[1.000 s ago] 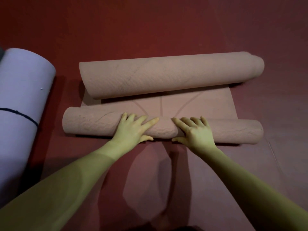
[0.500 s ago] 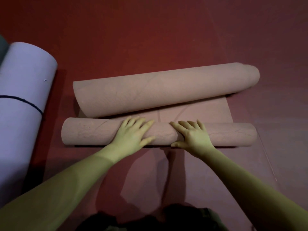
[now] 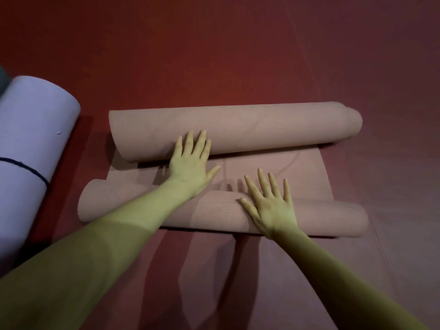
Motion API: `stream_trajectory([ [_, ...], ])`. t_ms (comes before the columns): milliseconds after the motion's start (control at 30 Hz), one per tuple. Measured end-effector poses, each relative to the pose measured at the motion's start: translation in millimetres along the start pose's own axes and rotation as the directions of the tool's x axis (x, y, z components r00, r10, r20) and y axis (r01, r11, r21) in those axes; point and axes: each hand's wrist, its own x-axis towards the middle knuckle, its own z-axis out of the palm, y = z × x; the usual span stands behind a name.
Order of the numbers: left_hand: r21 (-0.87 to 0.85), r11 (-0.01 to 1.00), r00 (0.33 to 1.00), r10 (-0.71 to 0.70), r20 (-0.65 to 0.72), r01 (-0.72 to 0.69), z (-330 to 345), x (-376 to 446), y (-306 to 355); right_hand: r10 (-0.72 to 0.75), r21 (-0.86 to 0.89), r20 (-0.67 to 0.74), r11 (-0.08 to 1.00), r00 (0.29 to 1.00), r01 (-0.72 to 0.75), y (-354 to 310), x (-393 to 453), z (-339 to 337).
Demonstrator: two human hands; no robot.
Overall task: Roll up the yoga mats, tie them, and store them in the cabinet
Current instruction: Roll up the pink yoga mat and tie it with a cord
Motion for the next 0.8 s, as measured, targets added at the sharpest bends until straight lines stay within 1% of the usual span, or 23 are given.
stream_trajectory([
  [100,-0.027,0.998,0.998,-0.059,-0.010,0.059,-1.3,20.0,-5.6,0.040,0.049,-0.089,0.998,0.995,-0.036,2.1,25.4,-6.3],
  [167,-0.075,0.995,0.997,-0.070,-0.014,0.069,-6.5,27.5,-8.6,0.079,0.057,-0.100,0.996,0.992,-0.074,3.6,37.7,-9.4],
  [267,-0.159,0.987,0.998,-0.005,-0.061,-0.005,-7.7,19.0,-2.0,0.127,0.090,-0.103,0.989,0.986,-0.118,9.1,56.9,-16.2],
  [367,-0.254,0.960,0.987,0.083,-0.138,-0.116,7.9,-15.1,12.8,0.169,0.103,-0.117,0.982,0.979,-0.157,18.0,80.3,-20.8],
  [467,-0.269,0.952,0.988,0.133,-0.072,-0.148,22.1,-42.4,19.7,0.177,0.119,-0.113,0.979,0.978,-0.164,20.8,90.8,-21.7],
  [600,-0.264,0.958,0.994,0.112,-0.001,-0.109,17.3,-23.3,18.4,0.187,0.184,-0.245,0.972,0.951,-0.144,11.6,76.7,-19.0],
  [700,-0.218,0.968,0.988,0.139,0.059,-0.123,14.2,6.1,11.9,0.116,0.142,-0.327,0.987,0.938,-0.073,0.6,49.7,-1.8],
  [800,-0.208,0.972,0.987,0.129,0.096,-0.107,14.3,20.6,8.7,0.067,0.096,-0.347,0.995,0.935,-0.035,0.9,33.8,9.1],
])
